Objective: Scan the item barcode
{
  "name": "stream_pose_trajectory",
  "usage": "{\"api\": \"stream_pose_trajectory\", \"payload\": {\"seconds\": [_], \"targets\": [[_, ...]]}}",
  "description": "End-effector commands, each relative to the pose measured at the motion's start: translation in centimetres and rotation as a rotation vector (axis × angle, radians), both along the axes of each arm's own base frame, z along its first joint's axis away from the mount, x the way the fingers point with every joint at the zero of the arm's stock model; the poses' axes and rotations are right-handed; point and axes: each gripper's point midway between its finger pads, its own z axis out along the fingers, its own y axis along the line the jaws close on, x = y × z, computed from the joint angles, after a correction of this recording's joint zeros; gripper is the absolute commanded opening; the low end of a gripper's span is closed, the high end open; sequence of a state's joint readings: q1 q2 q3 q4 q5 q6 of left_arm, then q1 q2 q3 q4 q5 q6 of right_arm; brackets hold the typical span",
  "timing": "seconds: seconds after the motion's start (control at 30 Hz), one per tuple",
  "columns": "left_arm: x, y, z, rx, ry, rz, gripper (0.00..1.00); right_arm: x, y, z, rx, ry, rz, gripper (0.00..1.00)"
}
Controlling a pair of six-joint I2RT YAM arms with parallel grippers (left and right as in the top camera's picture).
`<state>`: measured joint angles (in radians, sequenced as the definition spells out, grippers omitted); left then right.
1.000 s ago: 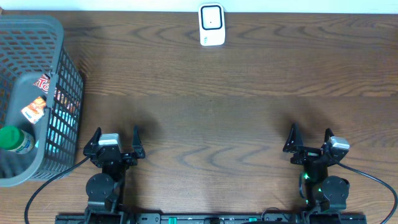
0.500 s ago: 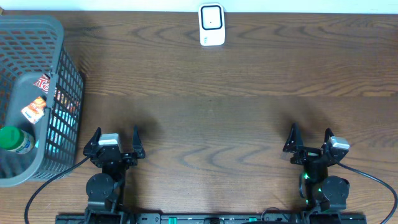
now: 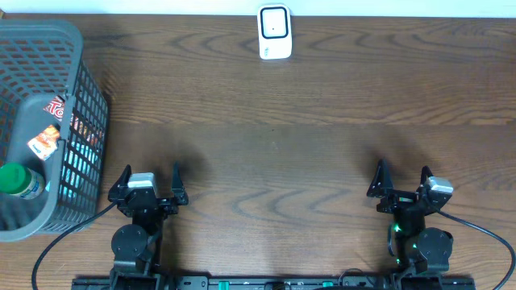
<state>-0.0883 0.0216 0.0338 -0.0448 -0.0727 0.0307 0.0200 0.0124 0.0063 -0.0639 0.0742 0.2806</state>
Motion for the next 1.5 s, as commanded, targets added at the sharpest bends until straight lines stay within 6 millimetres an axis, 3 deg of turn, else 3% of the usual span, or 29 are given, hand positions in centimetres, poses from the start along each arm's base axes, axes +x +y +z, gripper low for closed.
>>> {"api": "stream_pose_trajectory", "payload": {"seconds": [0.0,0.77,0.87,0.97,1.2,1.3,1.4,1.47], "targets": [[0.0,-0.2,-2.0,0.016,0.053,-0.015,0.98,0.0,0.2,0.0,-0.008,-0.001,0.011,0.99],[0.0,-0.2,-1.8,-0.063,0.045,-0.004,0.98,0.0,0.2,0.0,-0.008,-0.001,0.011,0.99],[0.0,-0.2,-0.7,-0.155,0.021,0.008,0.98,0.0,0.2,0.0,-0.008,-0.001,0.011,0.99],[-0.3,-0.4,1.5,-0.281,-0.017,0.007,0.98,0.0,0.2,0.0,-0.008,0.000,0.011,0.99],[-1.8,-1.2,6.0,-0.296,0.077,-0.032,0.98,0.0,0.2,0.0,-0.008,-0.001,0.011,0.99],[-2.0,-3.0,7.5,-0.310,0.157,-0.122,0.98,0.0,0.2,0.0,-0.008,-0.001,0.011,0.99],[-1.8,-4.6,7.8,-0.328,0.210,-0.209,0.98,0.0,0.2,0.0,-0.008,-0.001,0.011,0.99],[-1.5,-4.7,7.1,-0.330,0.241,-0.206,0.98,0.0,0.2,0.0,-0.008,-0.001,0.011,0.99]]}}
